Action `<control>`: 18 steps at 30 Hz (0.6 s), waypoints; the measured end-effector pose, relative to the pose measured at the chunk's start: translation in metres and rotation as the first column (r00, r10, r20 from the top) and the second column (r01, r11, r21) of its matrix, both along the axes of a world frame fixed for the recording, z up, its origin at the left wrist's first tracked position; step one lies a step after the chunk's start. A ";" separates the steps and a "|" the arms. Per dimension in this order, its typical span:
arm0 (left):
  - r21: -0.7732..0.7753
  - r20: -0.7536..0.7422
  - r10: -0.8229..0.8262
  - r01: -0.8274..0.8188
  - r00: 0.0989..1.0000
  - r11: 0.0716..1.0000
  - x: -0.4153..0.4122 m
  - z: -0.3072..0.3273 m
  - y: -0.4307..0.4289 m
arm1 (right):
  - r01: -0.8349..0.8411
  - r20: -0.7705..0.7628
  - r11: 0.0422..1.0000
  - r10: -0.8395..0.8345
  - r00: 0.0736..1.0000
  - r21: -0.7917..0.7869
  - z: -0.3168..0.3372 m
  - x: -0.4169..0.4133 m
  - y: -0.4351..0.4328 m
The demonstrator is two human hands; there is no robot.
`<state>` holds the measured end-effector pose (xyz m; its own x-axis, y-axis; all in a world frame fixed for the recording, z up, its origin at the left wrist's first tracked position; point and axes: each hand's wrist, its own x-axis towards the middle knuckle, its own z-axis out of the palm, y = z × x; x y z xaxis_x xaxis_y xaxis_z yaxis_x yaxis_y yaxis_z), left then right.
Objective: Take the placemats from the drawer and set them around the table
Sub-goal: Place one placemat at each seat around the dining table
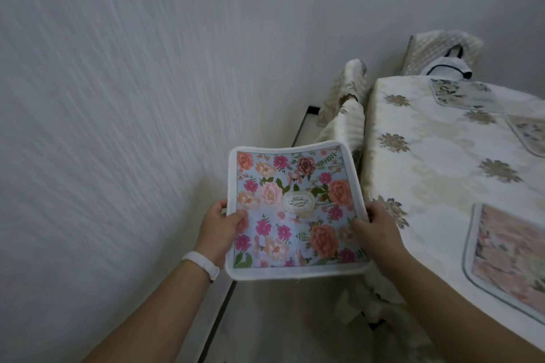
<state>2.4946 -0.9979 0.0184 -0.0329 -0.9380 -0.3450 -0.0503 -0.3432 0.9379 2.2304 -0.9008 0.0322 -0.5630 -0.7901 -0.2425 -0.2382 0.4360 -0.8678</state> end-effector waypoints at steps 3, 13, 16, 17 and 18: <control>-0.016 0.020 -0.031 0.032 0.999 0.999 -0.017 -0.003 -0.046 | 0.049 -0.016 0.999 -0.049 0.999 -0.005 0.003 -0.011 -0.032; -0.126 0.050 -0.276 0.280 0.960 0.952 -0.087 0.001 -0.228 | 0.269 0.039 0.963 -0.268 0.963 -0.003 -0.004 -0.042 -0.162; -0.127 0.041 -0.336 0.338 0.941 0.932 -0.112 0.012 -0.282 | 0.335 0.024 0.942 -0.335 0.942 -0.017 0.004 -0.055 -0.195; -0.120 0.030 -0.354 0.355 0.935 0.927 -0.122 0.015 -0.297 | 0.361 0.015 0.932 -0.360 0.933 -0.031 0.007 -0.059 -0.202; -0.112 0.015 -0.375 0.374 0.927 0.921 -0.134 0.017 -0.309 | 0.387 0.011 0.921 -0.387 0.922 -0.043 0.010 -0.063 -0.207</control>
<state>2.3606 -1.3069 0.0358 -0.3913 -0.8888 -0.2385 -0.1492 -0.1945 0.9695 2.1671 -1.1082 0.0419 -0.8266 -0.5203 -0.2144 -0.0566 0.4560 -0.8882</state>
